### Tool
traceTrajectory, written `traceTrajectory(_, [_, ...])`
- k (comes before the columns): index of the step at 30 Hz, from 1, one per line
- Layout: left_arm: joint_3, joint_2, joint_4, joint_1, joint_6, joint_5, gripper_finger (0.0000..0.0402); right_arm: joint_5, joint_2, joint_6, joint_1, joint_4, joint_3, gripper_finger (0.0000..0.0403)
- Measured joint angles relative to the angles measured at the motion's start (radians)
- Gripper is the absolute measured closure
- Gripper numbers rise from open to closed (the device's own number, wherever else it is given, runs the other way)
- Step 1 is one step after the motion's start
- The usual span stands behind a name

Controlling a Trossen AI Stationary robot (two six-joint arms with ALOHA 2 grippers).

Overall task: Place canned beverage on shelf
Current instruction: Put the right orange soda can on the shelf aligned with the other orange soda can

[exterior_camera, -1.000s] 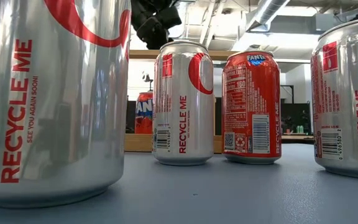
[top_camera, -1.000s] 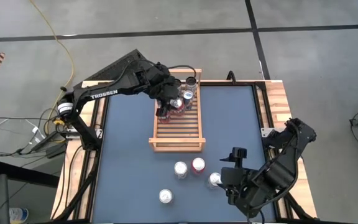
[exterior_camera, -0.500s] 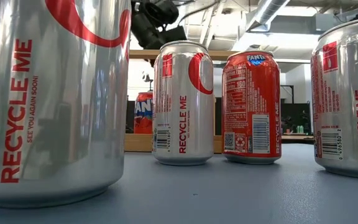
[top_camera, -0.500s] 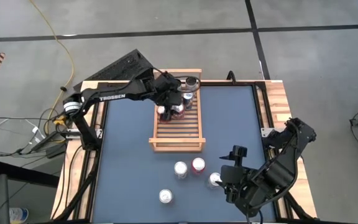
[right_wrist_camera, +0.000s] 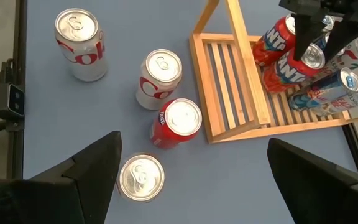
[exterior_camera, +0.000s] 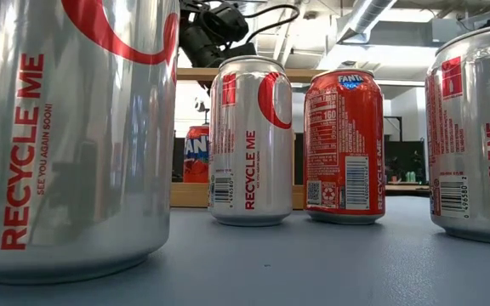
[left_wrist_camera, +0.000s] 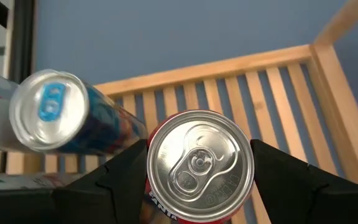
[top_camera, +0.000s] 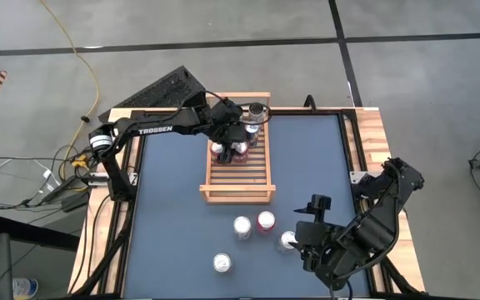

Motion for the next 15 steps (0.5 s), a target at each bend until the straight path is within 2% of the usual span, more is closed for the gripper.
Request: traceTrajectory(15, [-0.021, -0.001, -0.002, 0.001, 0.002, -0.019, 0.0165, 0.0, 0.0, -0.004, 0.0, 0.0, 0.0, 0.0028])
